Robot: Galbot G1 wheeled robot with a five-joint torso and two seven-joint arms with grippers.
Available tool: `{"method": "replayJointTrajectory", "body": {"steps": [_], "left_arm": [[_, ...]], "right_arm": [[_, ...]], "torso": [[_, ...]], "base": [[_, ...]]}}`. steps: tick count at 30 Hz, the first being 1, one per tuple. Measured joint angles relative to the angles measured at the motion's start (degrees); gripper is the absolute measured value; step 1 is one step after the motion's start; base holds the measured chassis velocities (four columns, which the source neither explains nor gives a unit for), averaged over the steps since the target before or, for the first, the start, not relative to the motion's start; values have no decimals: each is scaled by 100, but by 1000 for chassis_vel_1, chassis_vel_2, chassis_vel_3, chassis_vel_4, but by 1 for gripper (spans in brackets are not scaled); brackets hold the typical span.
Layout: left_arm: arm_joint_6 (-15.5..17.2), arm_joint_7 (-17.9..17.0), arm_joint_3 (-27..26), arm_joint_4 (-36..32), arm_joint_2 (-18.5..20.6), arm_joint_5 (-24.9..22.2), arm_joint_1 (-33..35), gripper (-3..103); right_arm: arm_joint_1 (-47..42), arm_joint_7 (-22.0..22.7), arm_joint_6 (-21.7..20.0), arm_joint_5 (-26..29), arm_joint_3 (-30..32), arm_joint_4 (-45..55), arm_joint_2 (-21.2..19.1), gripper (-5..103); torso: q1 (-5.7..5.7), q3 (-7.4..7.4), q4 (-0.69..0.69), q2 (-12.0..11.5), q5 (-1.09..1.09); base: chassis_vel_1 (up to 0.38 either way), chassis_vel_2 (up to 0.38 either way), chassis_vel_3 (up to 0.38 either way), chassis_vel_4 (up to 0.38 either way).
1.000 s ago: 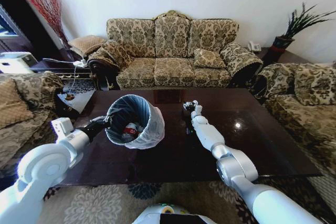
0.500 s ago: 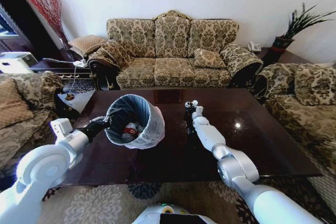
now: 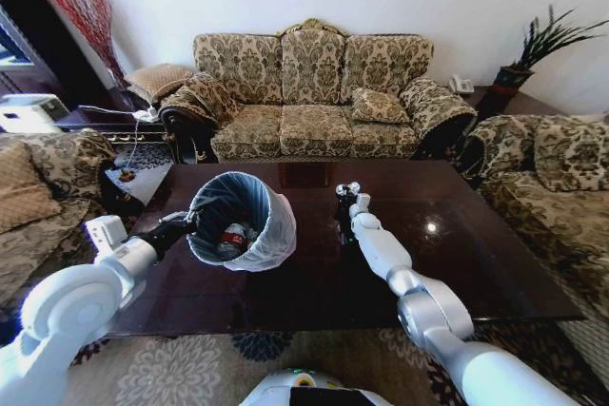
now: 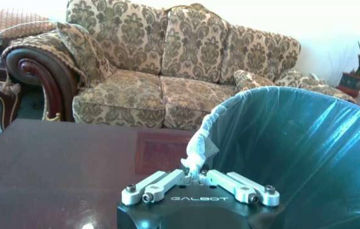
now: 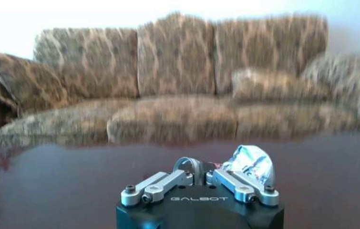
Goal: Move to the front of the table and place the trash on the table into the trash bin.
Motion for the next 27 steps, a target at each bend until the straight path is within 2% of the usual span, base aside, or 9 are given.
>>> {"method": "replayJointTrajectory", "body": {"steps": [5,6,8,10,13,16,17,20,27], "left_arm": [[0,-16,66,104,184,-84,-95,0],[0,-27,130,147,260,-125,-156,0],[0,-73,377,313,566,-259,-384,0],[0,-82,425,352,641,-285,-431,0],[0,-114,637,527,972,-428,-628,0],[-60,-133,982,841,1320,-504,-897,0],[-60,-133,982,841,1320,-504,-897,0],[-151,-133,1442,1155,1513,-614,-1286,0],[-470,-12,1986,1703,2107,-894,-1966,0]], "right_arm": [[-441,46,-16,-6,-8,905,-366,3],[-719,49,-26,44,2,1591,-599,3],[-1312,32,-220,551,11,3241,-1128,3],[-1439,28,-298,695,10,3611,-1238,3],[-1960,28,-631,1373,10,5208,-1686,3],[-2454,21,-1076,2563,38,6935,-2181,3],[-2454,21,-1076,2563,38,6935,-2181,3],[-2630,38,-1409,3622,92,8009,-2434,3],[-2570,44,-1579,4096,78,8781,-2418,3]], "torso": [[-1,0,-4,0,-4],[0,0,-5,0,-2],[0,0,-3,0,-5],[0,0,-3,0,-5],[0,-1,-2,0,-3],[-1,-1,-1,0,-3],[-1,-1,-1,0,-3],[-1,-1,-1,0,-6],[0,0,2,0,-4]], "base": [[0,0,0,0],[0,0,0,0],[0,0,0,0],[0,0,0,0],[0,0,0,0],[0,0,0,0],[0,0,0,0],[0,0,0,0],[0,0,0,0]]}}
